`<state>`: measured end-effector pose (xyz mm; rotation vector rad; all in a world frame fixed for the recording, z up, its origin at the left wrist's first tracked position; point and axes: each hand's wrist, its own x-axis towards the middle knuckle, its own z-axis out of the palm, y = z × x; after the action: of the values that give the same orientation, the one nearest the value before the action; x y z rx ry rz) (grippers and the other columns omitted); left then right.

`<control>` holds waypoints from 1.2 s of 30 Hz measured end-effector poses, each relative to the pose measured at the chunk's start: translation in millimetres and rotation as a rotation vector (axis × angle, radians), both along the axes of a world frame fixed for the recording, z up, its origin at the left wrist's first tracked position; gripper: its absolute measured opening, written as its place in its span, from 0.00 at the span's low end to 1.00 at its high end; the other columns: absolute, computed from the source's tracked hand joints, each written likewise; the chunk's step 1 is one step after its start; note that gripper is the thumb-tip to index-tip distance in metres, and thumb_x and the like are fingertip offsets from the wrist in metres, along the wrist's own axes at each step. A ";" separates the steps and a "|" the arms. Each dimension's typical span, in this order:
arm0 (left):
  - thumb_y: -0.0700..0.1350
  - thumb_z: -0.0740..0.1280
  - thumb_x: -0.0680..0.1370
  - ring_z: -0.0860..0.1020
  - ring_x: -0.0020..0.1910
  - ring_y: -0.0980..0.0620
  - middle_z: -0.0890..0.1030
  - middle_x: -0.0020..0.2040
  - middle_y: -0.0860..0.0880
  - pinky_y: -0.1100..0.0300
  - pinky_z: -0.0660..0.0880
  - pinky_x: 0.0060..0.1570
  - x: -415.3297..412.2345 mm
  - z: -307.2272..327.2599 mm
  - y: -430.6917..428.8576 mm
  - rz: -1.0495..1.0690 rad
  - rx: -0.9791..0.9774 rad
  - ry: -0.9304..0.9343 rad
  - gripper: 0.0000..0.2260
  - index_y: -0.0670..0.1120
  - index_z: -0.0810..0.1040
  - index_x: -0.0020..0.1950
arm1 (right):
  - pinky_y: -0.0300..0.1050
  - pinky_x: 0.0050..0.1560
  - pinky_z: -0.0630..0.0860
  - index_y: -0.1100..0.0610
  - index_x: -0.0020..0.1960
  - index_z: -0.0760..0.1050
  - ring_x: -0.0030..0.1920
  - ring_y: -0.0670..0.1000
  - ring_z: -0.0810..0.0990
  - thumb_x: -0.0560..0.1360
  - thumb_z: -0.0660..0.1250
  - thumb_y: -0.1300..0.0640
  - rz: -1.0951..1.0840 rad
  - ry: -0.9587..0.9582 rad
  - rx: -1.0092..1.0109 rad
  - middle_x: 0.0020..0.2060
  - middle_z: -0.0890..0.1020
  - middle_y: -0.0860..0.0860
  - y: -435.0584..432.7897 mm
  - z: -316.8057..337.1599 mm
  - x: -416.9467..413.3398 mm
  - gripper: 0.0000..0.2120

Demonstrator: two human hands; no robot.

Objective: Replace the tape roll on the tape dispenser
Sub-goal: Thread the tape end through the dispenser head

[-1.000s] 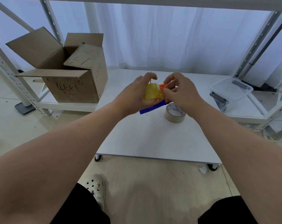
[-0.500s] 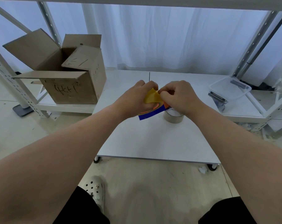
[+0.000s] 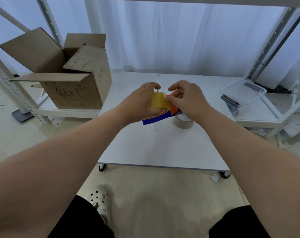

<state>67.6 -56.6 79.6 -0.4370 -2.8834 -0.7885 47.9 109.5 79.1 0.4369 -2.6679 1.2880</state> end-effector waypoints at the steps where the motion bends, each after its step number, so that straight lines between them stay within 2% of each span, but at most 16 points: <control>1: 0.55 0.72 0.70 0.72 0.59 0.52 0.70 0.68 0.49 0.63 0.69 0.48 -0.5 -0.1 -0.1 -0.006 -0.018 0.003 0.33 0.48 0.63 0.70 | 0.33 0.41 0.75 0.58 0.56 0.77 0.46 0.47 0.79 0.74 0.68 0.57 0.005 -0.005 0.021 0.44 0.80 0.50 0.7 0.6 0.0 0.12; 5: 0.56 0.72 0.71 0.71 0.55 0.54 0.72 0.64 0.49 0.63 0.68 0.48 -1.4 -0.5 0.4 -0.034 -0.067 0.026 0.30 0.47 0.67 0.68 | 0.34 0.37 0.76 0.60 0.48 0.82 0.42 0.48 0.79 0.74 0.66 0.58 0.015 -0.011 0.076 0.40 0.80 0.50 -1.1 4.7 1.8 0.08; 9: 0.56 0.72 0.71 0.69 0.52 0.56 0.72 0.62 0.49 0.63 0.68 0.49 -3.2 -0.6 2.1 -0.043 -0.114 0.054 0.29 0.47 0.68 0.67 | 0.33 0.31 0.71 0.62 0.43 0.81 0.36 0.47 0.77 0.72 0.65 0.60 -0.038 0.027 0.180 0.38 0.80 0.52 -5.7 7.0 0.7 0.07; 11: 0.56 0.72 0.71 0.69 0.52 0.56 0.73 0.62 0.49 0.63 0.67 0.49 -3.5 -0.2 3.3 -0.057 -0.135 0.066 0.28 0.47 0.68 0.67 | 0.37 0.34 0.72 0.63 0.43 0.81 0.37 0.49 0.76 0.72 0.65 0.59 -0.052 0.047 0.236 0.39 0.80 0.54 -7.8 6.7 0.2 0.08; 14: 0.56 0.71 0.71 0.71 0.54 0.53 0.72 0.61 0.49 0.62 0.67 0.49 -2.5 0.5 3.6 -0.070 -0.100 0.067 0.28 0.46 0.68 0.66 | 0.46 0.44 0.76 0.63 0.46 0.79 0.42 0.52 0.78 0.72 0.64 0.58 -0.078 0.077 0.251 0.41 0.81 0.55 -10.5 6.3 0.2 0.09; 17: 0.58 0.67 0.73 0.70 0.53 0.54 0.72 0.61 0.49 0.62 0.66 0.49 -2.0 2.3 4.4 -0.070 -0.067 0.054 0.27 0.46 0.67 0.66 | 0.46 0.45 0.76 0.62 0.46 0.78 0.42 0.51 0.77 0.73 0.64 0.57 -0.117 0.086 0.251 0.41 0.79 0.53 -11.2 7.5 1.3 0.08; 23: 0.59 0.65 0.75 0.72 0.56 0.51 0.72 0.63 0.48 0.62 0.66 0.49 -5.1 2.3 6.3 -0.100 -0.143 0.057 0.26 0.47 0.66 0.67 | 0.35 0.32 0.74 0.62 0.42 0.76 0.34 0.46 0.75 0.75 0.63 0.59 -0.130 -0.108 0.004 0.34 0.76 0.49 -0.8 8.8 5.1 0.08; 25: 0.59 0.66 0.74 0.71 0.53 0.52 0.72 0.62 0.48 0.62 0.67 0.48 -4.6 2.7 4.9 -0.098 -0.115 0.068 0.26 0.47 0.67 0.66 | 0.38 0.34 0.77 0.63 0.42 0.77 0.35 0.47 0.77 0.75 0.62 0.59 -0.148 -0.167 -0.089 0.35 0.77 0.52 1.4 9.0 3.9 0.08; 27: 0.58 0.67 0.74 0.70 0.51 0.53 0.73 0.61 0.48 0.62 0.69 0.46 -3.9 3.4 4.4 -0.093 -0.068 0.059 0.25 0.47 0.67 0.65 | 0.41 0.39 0.79 0.60 0.39 0.74 0.38 0.49 0.78 0.76 0.62 0.60 -0.166 -0.237 -0.190 0.36 0.78 0.52 3.4 9.5 2.3 0.08; 29: 0.57 0.69 0.73 0.72 0.49 0.52 0.73 0.57 0.50 0.63 0.72 0.41 -2.9 5.0 4.8 -0.065 0.008 0.027 0.24 0.47 0.67 0.62 | 0.40 0.38 0.79 0.57 0.37 0.73 0.38 0.49 0.79 0.76 0.61 0.60 -0.151 -0.280 -0.253 0.36 0.78 0.52 4.8 9.8 0.8 0.09; 31: 0.55 0.71 0.72 0.74 0.47 0.51 0.74 0.53 0.51 0.64 0.75 0.40 -3.5 6.7 4.9 -0.025 0.089 -0.021 0.23 0.48 0.67 0.60 | 0.39 0.37 0.79 0.57 0.39 0.73 0.39 0.49 0.79 0.76 0.61 0.60 -0.121 -0.271 -0.224 0.36 0.79 0.51 4.5 10.1 1.3 0.07; 34: 0.53 0.72 0.71 0.75 0.49 0.50 0.73 0.54 0.52 0.63 0.75 0.39 -5.1 7.7 4.0 -0.001 0.147 -0.139 0.25 0.49 0.65 0.62 | 0.47 0.45 0.81 0.59 0.45 0.74 0.45 0.53 0.80 0.75 0.62 0.59 -0.092 -0.174 -0.081 0.42 0.80 0.53 1.6 10.1 2.2 0.04; 36: 0.53 0.72 0.72 0.74 0.50 0.51 0.72 0.55 0.52 0.67 0.74 0.37 -4.8 8.7 4.2 -0.015 0.136 -0.222 0.26 0.50 0.64 0.65 | 0.46 0.47 0.79 0.60 0.47 0.75 0.45 0.53 0.79 0.76 0.61 0.59 -0.076 -0.090 0.049 0.43 0.80 0.54 -0.5 10.2 2.0 0.05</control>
<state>62.8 -52.5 88.4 -0.3786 -3.0022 -1.0931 49.9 109.0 89.3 0.2866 -2.7655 1.2515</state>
